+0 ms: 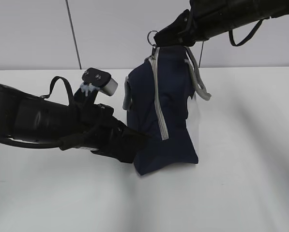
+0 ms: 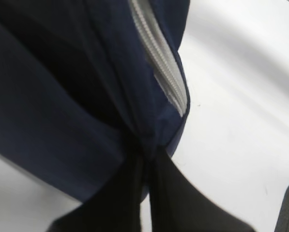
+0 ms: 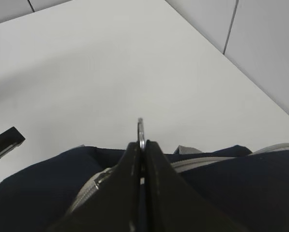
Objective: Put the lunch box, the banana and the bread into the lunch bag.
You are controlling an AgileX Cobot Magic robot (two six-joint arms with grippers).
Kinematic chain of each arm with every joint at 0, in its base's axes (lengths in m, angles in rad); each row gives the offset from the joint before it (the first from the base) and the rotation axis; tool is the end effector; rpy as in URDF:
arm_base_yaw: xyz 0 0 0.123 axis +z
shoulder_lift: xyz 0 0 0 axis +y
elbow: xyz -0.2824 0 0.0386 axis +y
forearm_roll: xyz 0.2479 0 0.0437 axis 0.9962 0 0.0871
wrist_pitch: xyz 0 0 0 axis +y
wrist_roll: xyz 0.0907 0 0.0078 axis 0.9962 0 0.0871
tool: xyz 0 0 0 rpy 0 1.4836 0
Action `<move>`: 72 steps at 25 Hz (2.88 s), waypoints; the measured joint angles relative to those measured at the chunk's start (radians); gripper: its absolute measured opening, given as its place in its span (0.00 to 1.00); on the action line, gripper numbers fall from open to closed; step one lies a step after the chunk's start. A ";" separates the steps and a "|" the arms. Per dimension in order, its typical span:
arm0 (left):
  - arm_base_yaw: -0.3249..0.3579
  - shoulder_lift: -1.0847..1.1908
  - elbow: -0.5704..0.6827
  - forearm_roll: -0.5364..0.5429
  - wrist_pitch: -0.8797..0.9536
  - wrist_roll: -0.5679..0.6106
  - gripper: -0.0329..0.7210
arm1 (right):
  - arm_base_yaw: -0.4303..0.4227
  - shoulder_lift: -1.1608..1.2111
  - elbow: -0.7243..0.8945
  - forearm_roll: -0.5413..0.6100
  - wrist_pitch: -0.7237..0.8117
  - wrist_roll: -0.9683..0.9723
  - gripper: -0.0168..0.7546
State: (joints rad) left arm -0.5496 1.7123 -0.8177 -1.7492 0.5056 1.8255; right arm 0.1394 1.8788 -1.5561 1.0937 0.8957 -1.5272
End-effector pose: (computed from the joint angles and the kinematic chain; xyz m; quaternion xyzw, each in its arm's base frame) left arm 0.2569 -0.2084 0.1791 0.3588 0.8109 -0.3163 0.3371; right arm 0.4061 0.1208 0.2982 -0.4632 0.7298 0.2399 0.4419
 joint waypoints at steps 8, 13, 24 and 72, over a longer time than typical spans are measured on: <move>0.000 -0.001 0.005 0.003 0.050 -0.151 0.38 | 0.000 0.000 -0.017 -0.009 0.159 0.004 0.00; 0.048 -0.059 0.010 0.040 0.194 -0.331 0.80 | 0.000 0.000 -0.025 -0.030 0.240 0.002 0.00; 0.181 -0.175 -0.007 0.061 0.232 -0.669 0.74 | 0.000 0.000 -0.025 -0.089 0.251 0.033 0.00; 0.138 -0.038 -0.139 0.213 0.323 -0.736 0.05 | 0.000 0.191 -0.216 -0.044 -0.047 0.023 0.00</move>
State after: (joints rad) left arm -0.4112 1.6741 -0.9566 -1.5364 0.8285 1.0896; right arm 0.1394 2.0698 -1.7722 1.0500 0.8486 -1.5038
